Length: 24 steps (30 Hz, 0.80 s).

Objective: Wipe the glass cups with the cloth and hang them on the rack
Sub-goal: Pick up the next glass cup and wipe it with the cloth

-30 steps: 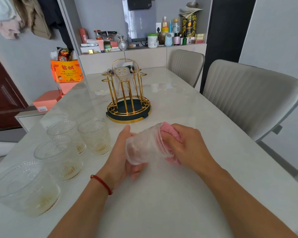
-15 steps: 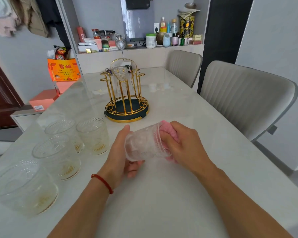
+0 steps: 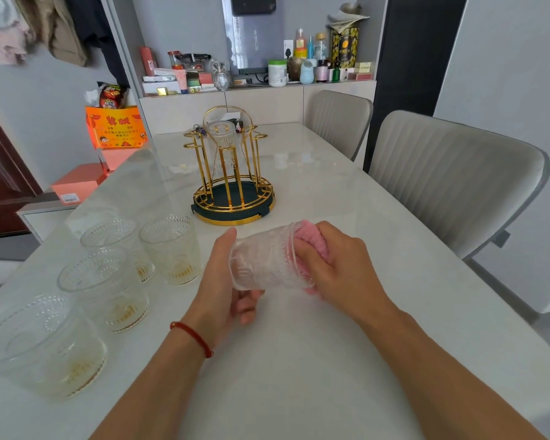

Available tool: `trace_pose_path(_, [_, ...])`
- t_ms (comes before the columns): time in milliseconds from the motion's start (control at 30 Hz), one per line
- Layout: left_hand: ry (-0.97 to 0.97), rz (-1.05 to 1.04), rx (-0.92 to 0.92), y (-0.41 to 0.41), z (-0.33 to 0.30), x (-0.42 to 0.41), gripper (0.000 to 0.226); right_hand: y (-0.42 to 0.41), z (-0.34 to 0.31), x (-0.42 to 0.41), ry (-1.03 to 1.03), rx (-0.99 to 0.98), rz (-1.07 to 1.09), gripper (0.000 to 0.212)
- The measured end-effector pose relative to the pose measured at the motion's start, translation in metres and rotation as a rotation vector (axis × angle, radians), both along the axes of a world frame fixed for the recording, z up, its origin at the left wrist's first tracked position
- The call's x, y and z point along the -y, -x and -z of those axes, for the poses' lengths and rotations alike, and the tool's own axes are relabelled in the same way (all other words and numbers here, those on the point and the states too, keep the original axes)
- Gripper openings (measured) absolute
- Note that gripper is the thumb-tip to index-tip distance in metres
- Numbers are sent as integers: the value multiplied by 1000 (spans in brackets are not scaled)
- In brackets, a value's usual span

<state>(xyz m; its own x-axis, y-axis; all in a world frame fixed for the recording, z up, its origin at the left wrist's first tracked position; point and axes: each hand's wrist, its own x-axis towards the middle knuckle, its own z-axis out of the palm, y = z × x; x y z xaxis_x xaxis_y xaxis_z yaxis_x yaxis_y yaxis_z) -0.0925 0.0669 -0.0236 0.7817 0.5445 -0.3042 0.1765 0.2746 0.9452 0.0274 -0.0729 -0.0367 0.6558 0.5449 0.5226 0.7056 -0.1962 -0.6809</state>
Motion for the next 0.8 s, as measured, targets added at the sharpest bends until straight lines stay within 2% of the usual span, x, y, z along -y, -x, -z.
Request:
trace_pose_path(100, [-62,-110,57,-6,-1,4,42,-1,0,3,1,-138,-117,28])
trace_pose_path(167, [-39,-116,16,-2,-1,-3,39,-1,1,6,55,-73,-202,20])
trace_pose_path(267, [-24,62,-132,6,0,-12,46,-3,4,5,95,69,-169,31])
trace_pose_path(333, [-15,106,-151,6,1,-12,54,-3,5,2,74,66,-89,33])
trace_pose_path(433, [-24,14,-28,0,4,-4,66,-2,5,-2,-15,-60,15,35])
trace_pose_path(500, [-67,-78,53,-4,6,0,54,0,6,-3,-61,-132,-18,37])
trace_pose_path(567, [-16,-133,61,-3,4,-3,45,2,5,0,-50,-82,-88,36])
trace_pose_path(633, [13,-43,-6,3,2,-8,46,2,4,4,2,38,-126,31])
trace_pose_path(700, [-3,71,-108,7,2,-11,43,0,2,6,73,146,-124,36])
trace_pose_path(800, [-6,83,-123,5,3,-7,51,-3,2,5,38,146,-50,35])
